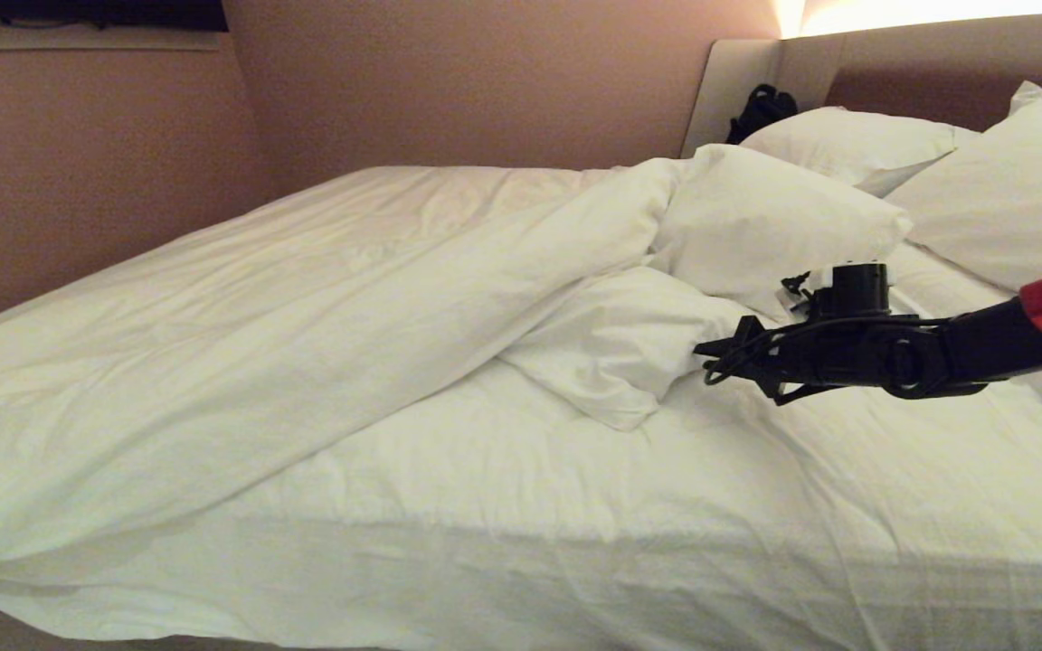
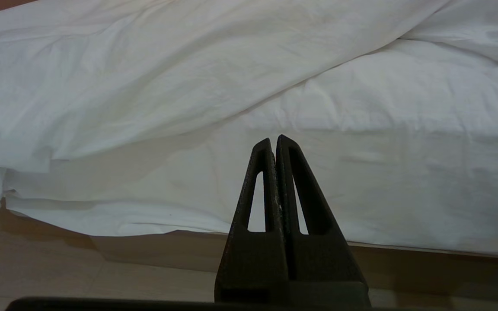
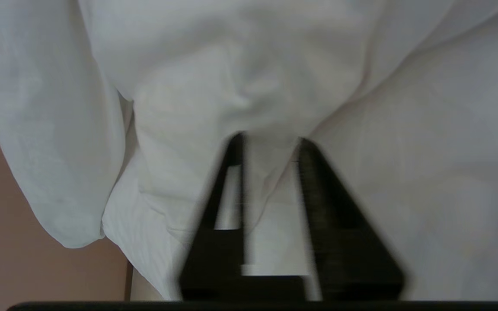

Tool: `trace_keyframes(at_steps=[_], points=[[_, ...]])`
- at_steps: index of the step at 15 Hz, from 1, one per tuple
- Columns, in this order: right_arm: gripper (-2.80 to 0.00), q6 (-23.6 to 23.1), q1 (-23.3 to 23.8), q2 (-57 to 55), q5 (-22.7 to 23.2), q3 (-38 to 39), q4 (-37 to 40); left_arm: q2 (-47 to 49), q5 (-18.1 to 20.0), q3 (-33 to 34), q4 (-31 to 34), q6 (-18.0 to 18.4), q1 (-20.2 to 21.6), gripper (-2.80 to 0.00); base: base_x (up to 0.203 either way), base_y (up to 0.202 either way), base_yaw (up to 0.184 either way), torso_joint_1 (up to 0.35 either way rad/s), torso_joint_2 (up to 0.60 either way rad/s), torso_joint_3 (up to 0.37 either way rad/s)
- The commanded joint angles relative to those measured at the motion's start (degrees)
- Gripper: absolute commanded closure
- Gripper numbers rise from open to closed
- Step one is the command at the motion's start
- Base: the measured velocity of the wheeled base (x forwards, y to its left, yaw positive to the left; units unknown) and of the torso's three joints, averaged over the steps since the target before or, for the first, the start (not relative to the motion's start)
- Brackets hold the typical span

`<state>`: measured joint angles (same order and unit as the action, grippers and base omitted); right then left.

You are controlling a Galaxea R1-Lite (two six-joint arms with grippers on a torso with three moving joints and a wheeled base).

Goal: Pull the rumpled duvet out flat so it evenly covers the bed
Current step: Hold the folded corner of the quilt

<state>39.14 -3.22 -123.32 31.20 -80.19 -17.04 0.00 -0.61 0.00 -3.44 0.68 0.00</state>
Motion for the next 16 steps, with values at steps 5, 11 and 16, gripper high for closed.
trace_keyframes(at_steps=[5,11,16], points=[[-2.80,0.15,-0.82,1.06,0.53,1.17,0.15,0.00,-0.01,0.00,-0.08,0.02,0.00,0.00,0.000,0.000,0.000,0.000,0.00,0.000],[-2.80,-1.02,-4.00,-0.93,0.62,1.55,-3.76,0.00,-0.01,0.00,-0.07,0.02,0.00,0.00,0.000,0.000,0.000,0.000,0.00,0.000],[-2.80,-1.07,-4.73,-6.73,0.52,-0.37,-11.02,0.00,-0.01,0.00,-0.08,0.11,0.00,0.00,0.000,0.000,0.000,0.000,0.00,0.000]])
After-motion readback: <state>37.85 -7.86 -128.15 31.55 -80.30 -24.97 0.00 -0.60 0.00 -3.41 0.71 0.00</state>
